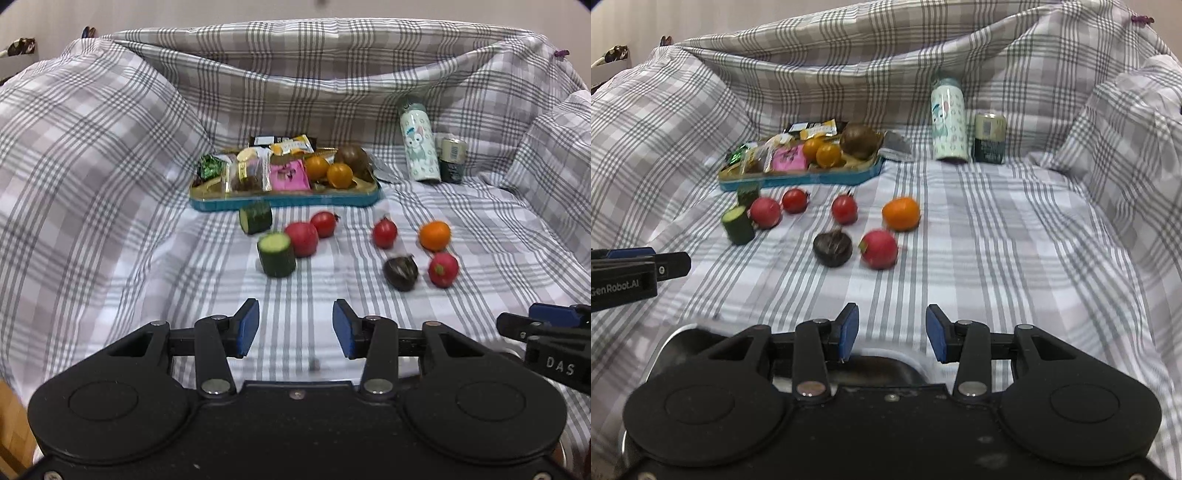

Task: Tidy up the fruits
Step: 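Reach the right tool to the radish while the left tool reaches the cucumber piece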

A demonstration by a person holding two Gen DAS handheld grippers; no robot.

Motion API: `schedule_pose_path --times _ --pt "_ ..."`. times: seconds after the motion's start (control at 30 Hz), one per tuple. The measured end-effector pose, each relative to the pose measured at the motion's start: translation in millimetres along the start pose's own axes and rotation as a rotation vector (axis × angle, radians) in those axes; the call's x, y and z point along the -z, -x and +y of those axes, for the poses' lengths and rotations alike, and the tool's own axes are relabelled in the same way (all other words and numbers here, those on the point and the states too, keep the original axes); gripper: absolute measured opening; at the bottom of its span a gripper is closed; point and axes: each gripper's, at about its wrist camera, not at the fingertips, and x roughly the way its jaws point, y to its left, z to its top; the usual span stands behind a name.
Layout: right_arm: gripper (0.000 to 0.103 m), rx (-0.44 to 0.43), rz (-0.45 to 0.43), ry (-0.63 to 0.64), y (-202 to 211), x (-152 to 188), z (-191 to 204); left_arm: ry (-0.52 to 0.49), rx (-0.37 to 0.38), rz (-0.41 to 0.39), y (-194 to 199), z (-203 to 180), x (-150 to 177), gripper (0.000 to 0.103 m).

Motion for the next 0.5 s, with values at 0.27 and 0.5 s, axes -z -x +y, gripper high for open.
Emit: schedule_pose_path --times 0.27,0.5 --pt "0.043 0.009 -0.028 -0.001 -34.0 -34.8 -6.5 0.034 -0.032 -0.01 -35.5 13.5 -25.8 0.052" --pt "0.043 0.027 -0.035 -0.005 -63.3 -60.1 -13.2 0.113 -0.064 0.007 -70.4 30.9 -44.1 0.052"
